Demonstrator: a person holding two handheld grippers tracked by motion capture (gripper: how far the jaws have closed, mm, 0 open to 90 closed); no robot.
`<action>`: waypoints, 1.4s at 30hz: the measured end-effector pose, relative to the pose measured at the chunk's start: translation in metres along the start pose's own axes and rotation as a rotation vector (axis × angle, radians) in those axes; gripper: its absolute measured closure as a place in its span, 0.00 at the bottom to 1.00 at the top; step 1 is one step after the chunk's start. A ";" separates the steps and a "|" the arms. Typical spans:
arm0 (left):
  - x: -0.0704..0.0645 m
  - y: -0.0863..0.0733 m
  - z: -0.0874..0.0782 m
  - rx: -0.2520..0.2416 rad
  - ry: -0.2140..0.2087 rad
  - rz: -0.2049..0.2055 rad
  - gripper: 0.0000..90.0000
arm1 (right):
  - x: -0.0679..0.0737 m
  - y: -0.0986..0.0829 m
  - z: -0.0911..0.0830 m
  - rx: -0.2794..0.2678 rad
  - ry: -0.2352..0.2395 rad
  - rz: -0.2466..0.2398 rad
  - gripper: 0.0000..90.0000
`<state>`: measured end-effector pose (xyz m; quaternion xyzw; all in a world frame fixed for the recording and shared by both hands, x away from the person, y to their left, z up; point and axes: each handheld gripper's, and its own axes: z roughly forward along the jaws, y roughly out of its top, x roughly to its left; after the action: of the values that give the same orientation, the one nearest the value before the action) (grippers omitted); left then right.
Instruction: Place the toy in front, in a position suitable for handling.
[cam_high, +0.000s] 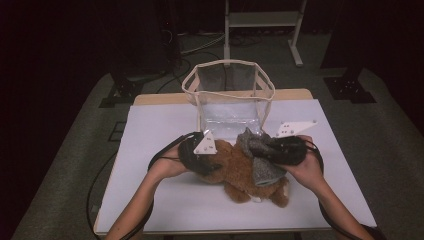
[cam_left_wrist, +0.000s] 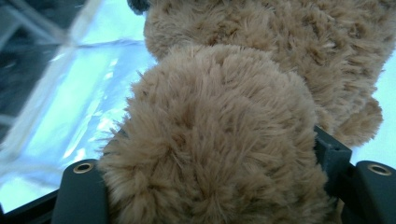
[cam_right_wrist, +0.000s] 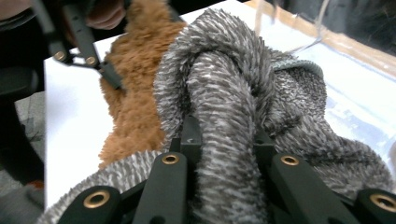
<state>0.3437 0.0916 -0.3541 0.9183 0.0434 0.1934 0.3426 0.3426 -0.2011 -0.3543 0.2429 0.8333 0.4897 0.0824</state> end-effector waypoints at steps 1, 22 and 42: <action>-0.001 -0.002 -0.001 -0.004 0.013 -0.005 0.32 | 0.000 0.000 0.000 0.000 0.000 0.000 0.82; -0.028 -0.055 -0.015 -0.147 -0.162 -0.134 0.21 | 0.039 -0.030 0.005 -0.001 0.108 -0.078 0.82; -0.043 -0.062 -0.025 -0.153 -0.157 -0.078 0.20 | -0.014 -0.012 -0.013 0.010 -0.005 0.078 0.81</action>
<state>0.2980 0.1454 -0.3906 0.8994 0.0371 0.1100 0.4214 0.3458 -0.2230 -0.3598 0.2768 0.8254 0.4878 0.0639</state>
